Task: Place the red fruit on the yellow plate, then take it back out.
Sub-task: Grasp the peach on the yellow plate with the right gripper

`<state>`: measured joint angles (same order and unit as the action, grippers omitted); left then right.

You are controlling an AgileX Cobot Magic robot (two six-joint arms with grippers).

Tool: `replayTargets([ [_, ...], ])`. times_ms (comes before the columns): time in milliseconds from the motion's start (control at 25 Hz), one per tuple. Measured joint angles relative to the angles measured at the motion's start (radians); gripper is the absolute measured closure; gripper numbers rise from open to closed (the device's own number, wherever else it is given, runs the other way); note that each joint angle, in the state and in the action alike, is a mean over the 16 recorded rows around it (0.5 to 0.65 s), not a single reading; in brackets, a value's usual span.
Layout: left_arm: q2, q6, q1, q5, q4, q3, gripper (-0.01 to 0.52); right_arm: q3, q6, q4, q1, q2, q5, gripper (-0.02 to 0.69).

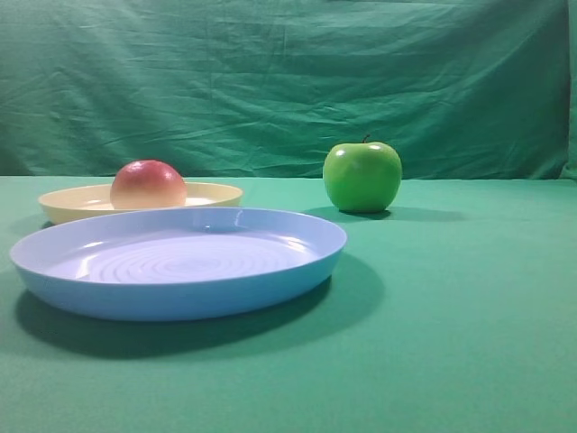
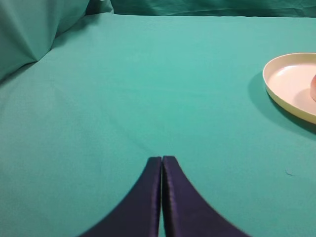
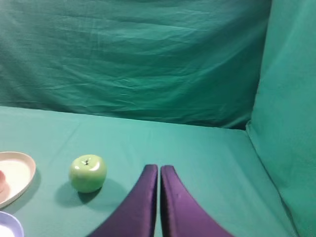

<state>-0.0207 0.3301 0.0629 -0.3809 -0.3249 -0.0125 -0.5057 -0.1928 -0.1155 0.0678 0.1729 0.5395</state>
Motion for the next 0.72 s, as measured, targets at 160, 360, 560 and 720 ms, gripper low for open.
replayTargets([
  [160,0.000,0.000,0.000,0.000,0.000,0.000,0.514,0.173,0.005,0.000,-0.023,-0.094,-0.118,0.665],
  [360,0.000,0.000,0.000,0.000,0.000,0.000,0.514,0.354,0.017,0.000,-0.032,-0.164,-0.238,0.665],
  [560,0.000,0.000,0.000,0.000,0.000,0.000,0.514,0.469,0.031,0.000,-0.032,-0.184,-0.304,0.665],
  [720,0.000,0.000,0.000,0.000,0.000,0.000,0.514,0.515,0.041,0.000,-0.032,-0.184,-0.297,0.665],
])
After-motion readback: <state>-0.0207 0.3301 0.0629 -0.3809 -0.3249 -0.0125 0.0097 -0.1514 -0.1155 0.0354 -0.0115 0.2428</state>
